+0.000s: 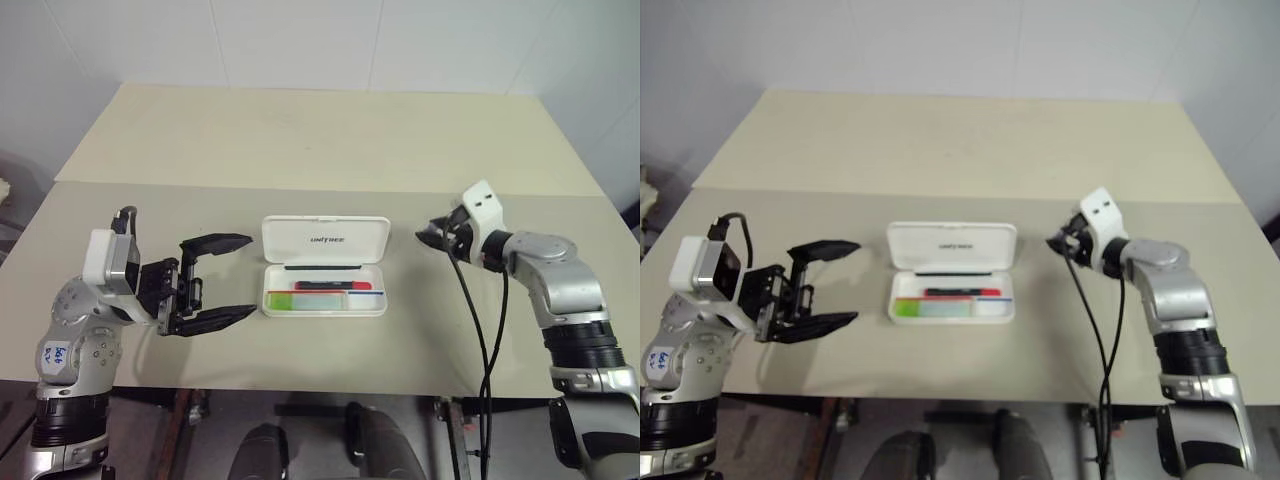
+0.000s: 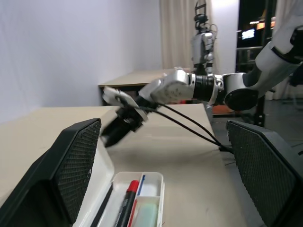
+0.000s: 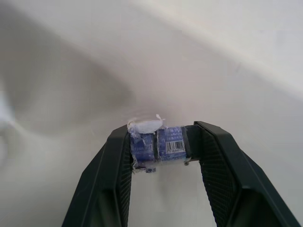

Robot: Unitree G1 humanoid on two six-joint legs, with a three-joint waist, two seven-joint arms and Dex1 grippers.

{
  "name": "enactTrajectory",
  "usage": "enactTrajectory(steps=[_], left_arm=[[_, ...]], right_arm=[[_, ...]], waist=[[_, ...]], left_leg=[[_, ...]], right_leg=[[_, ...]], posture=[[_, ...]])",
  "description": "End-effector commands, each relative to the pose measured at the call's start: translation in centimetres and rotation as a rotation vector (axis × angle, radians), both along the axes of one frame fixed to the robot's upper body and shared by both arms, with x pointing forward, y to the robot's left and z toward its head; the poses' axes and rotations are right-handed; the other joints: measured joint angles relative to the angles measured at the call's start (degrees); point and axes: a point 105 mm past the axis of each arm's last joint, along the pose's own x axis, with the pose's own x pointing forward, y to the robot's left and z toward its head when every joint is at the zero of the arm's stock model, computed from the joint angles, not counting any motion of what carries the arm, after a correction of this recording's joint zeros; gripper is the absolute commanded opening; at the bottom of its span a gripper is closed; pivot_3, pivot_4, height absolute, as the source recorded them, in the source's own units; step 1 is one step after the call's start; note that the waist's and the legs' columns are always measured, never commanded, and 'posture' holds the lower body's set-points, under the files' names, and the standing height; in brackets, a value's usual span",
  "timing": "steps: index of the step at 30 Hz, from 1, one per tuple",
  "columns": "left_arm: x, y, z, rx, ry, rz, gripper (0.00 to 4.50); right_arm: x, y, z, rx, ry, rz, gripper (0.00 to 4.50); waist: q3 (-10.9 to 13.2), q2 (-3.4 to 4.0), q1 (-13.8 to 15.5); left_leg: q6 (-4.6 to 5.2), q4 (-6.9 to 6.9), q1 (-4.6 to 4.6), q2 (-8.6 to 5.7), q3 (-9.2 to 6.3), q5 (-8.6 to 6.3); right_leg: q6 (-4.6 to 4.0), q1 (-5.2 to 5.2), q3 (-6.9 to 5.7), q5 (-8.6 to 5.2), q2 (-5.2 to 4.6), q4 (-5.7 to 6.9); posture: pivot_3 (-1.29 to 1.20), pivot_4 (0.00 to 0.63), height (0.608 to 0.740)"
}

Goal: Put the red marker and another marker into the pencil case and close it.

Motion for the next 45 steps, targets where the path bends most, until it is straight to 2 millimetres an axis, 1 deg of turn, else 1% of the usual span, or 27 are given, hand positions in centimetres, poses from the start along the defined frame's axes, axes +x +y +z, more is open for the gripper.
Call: enactTrajectory(steps=[1,2,3,4,6,8,10,12,16,20,24,28,35,40,45], left_arm=[[0.0,-0.2,0.4,-0.005,-0.034,-0.019,4.50],[0.1,-0.3,0.4,-0.008,-0.033,-0.025,4.50],[0.2,-0.4,0.4,-0.010,-0.031,-0.033,4.50],[0.3,-0.5,0.4,-0.014,-0.026,-0.040,4.50],[0.5,-0.7,0.3,-0.018,-0.021,-0.053,4.50],[0.6,-1.0,0.2,-0.020,-0.017,-0.078,4.50],[0.7,-1.3,0.2,-0.025,-0.014,-0.099,4.50],[0.8,-1.4,0.2,-0.025,-0.012,-0.114,4.50],[0.8,-1.5,0.1,-0.011,-0.002,-0.146,4.50],[0.7,-1.7,0.1,-0.006,0.004,-0.169,4.50],[0.6,-1.8,0.1,-0.002,0.010,-0.182,4.50],[0.5,-1.9,0.2,-0.001,0.012,-0.187,4.50],[0.1,-1.9,0.4,0.004,0.019,-0.194,4.50],[0.1,-2.0,0.5,0.004,0.020,-0.197,4.50],[0.2,-2.0,0.5,0.007,0.017,-0.203,4.50]], right_arm=[[-2.0,1.1,2.6,0.041,-0.080,-0.005,1.69],[-2.7,1.6,2.7,0.051,-0.075,-0.001,1.69],[-3.9,2.5,2.9,0.070,-0.083,0.030,1.69],[-5.3,3.8,2.9,0.107,-0.078,0.084,1.69],[-7.2,5.4,3.0,0.144,-0.065,0.162,1.69],[-9.4,6.9,2.1,0.159,0.008,0.231,1.69],[-10.7,7.9,1.5,0.157,0.049,0.247,1.69],[-11.3,8.4,1.3,0.153,0.064,0.237,1.69],[-11.1,8.4,0.8,0.125,0.102,0.143,1.69],[-11.1,9.3,0.0,0.081,0.162,0.094,1.69],[-10.7,9.8,-1.1,0.021,0.196,0.025,1.69],[-10.8,10.7,-1.7,-0.023,0.194,0.023,1.69],[-9.8,10.9,-2.2,-0.109,0.187,-0.028,1.69],[-9.6,11.5,-2.4,-0.097,0.200,-0.032,1.69],[-9.8,11.5,-2.8,-0.093,0.224,-0.029,1.69]], waist=[[0.00,0.00,0.02],[0.00,0.00,0.06],[0.00,0.00,0.07],[0.00,0.00,0.09],[0.00,0.00,0.09],[0.00,0.00,0.09],[0.00,0.00,0.07],[0.00,-0.01,-0.01],[0.00,-0.01,-0.03],[0.00,0.00,-0.06],[0.00,0.00,-0.03],[0.00,0.00,-0.05],[0.00,0.00,-0.07],[0.00,0.00,-0.05],[0.00,0.00,-0.06]], left_leg=[[-0.01,0.00,0.00,0.02,-0.04,-0.01],[-0.01,0.01,0.00,0.01,-0.05,0.00],[-0.01,0.00,0.00,0.02,-0.08,0.00],[-0.01,0.00,0.00,0.03,-0.10,0.00],[-0.02,-0.01,0.00,0.03,-0.12,0.00],[-0.01,0.00,-0.02,0.05,-0.13,0.00],[-0.01,0.01,-0.02,0.06,-0.13,0.00],[-0.01,0.04,-0.02,0.05,-0.10,0.00],[-0.01,0.07,-0.02,0.01,-0.08,0.00],[-0.01,0.06,-0.02,0.00,-0.12,0.00],[-0.01,0.01,-0.04,0.01,-0.20,0.00],[-0.01,0.01,-0.15,0.02,-0.25,0.00],[0.00,0.05,-0.32,-0.02,-0.32,0.00],[0.00,0.05,-0.40,-0.03,-0.40,0.01],[0.00,0.05,-0.44,-0.02,-0.46,0.01]], right_leg=[[-0.04,0.00,-0.04,-0.02,0.02,0.00],[-0.05,0.00,-0.05,-0.03,0.02,0.02],[-0.07,0.00,-0.06,-0.04,0.02,0.02],[-0.09,0.01,-0.08,-0.06,0.03,0.02],[-0.10,0.00,-0.09,-0.06,0.03,0.02],[-0.09,0.00,-0.09,-0.06,0.00,0.02],[-0.14,0.02,-0.08,-0.09,-0.04,-0.02],[-0.28,0.03,-0.04,-0.17,-0.07,-0.05],[-0.40,0.03,-0.02,-0.24,-0.07,-0.06],[-0.42,0.02,-0.05,-0.25,-0.04,-0.05],[-0.42,0.01,-0.12,-0.25,-0.04,-0.04],[-0.42,-0.02,-0.16,-0.25,-0.07,-0.10],[-0.41,-0.08,-0.22,-0.24,-0.07,-0.17],[-0.35,-0.12,-0.32,-0.21,-0.04,-0.16],[-0.34,-0.13,-0.37,-0.20,-0.04,-0.17]], posture=[[0.00,0.150,0.740],[0.00,0.150,0.740],[0.00,0.150,0.740],[0.00,0.150,0.740],[0.00,0.150,0.740],[0.00,0.150,0.740],[0.00,0.150,0.740],[0.00,0.150,0.740],[0.00,0.150,0.740],[0.00,0.150,0.740],[0.00,0.150,0.740],[0.00,0.150,0.740],[0.00,0.150,0.740],[0.00,0.150,0.740],[0.00,0.150,0.740]])
